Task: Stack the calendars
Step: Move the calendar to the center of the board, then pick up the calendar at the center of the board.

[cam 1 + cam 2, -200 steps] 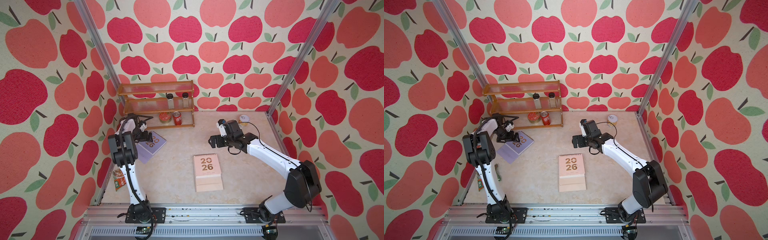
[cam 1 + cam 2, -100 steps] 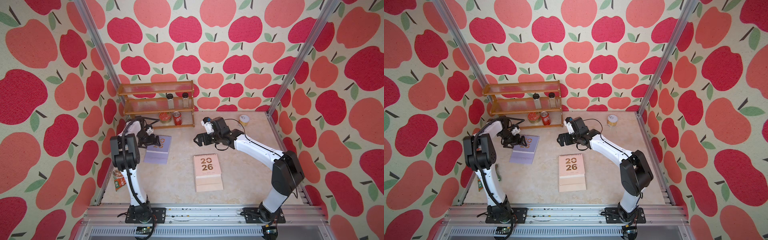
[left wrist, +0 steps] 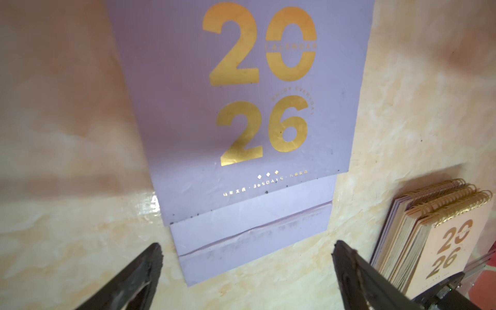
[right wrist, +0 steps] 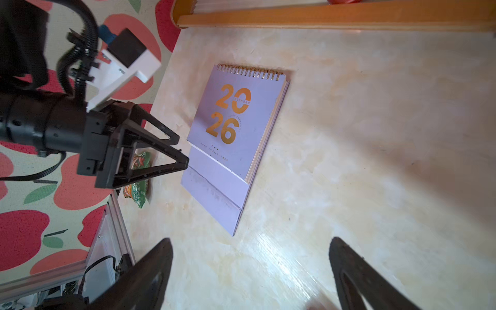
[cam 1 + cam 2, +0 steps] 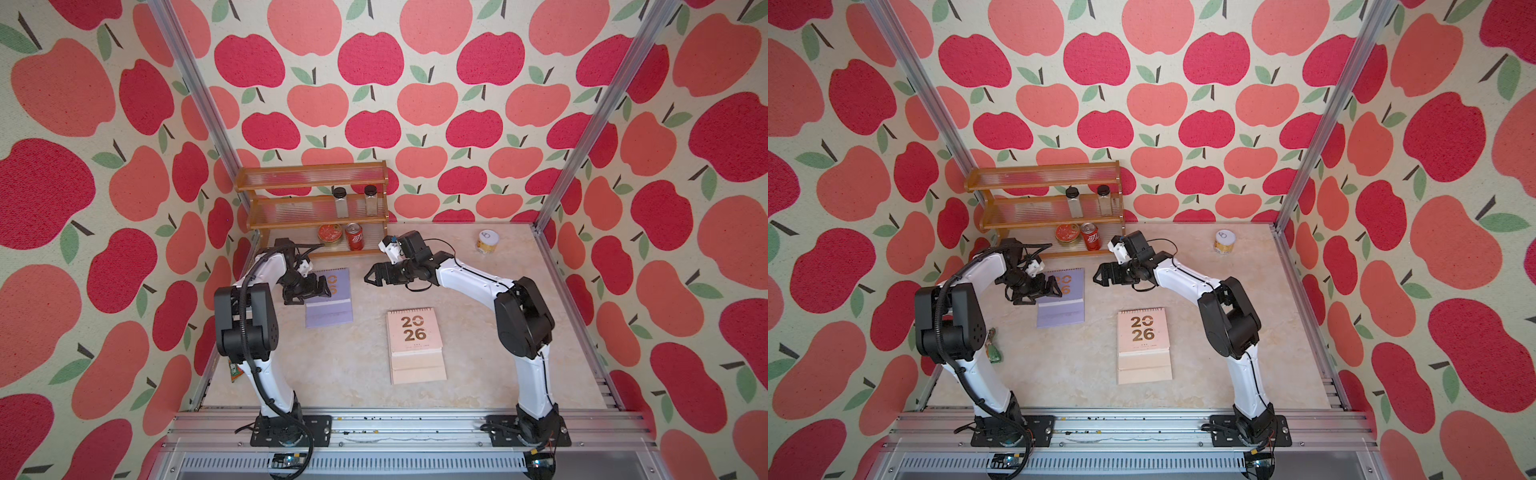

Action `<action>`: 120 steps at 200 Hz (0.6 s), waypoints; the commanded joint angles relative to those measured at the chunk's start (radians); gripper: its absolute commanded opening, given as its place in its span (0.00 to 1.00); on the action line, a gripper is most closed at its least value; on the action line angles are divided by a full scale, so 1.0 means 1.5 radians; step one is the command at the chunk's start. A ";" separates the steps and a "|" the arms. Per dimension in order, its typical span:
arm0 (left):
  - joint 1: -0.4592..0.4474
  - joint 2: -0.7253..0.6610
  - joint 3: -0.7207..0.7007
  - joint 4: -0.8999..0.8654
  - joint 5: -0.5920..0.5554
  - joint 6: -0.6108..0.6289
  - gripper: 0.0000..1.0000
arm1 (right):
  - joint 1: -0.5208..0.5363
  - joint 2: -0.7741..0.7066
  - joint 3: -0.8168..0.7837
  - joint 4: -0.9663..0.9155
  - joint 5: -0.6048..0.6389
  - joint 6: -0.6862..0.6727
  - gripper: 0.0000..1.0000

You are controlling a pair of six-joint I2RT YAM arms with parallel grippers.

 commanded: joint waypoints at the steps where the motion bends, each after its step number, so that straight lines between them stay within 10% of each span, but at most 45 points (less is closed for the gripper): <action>1: 0.015 -0.061 -0.033 0.054 -0.035 -0.052 0.99 | 0.013 0.048 0.077 -0.045 -0.049 0.005 0.92; 120: 0.061 -0.018 -0.030 0.192 0.005 -0.214 0.99 | 0.062 0.247 0.338 -0.224 -0.022 0.021 0.87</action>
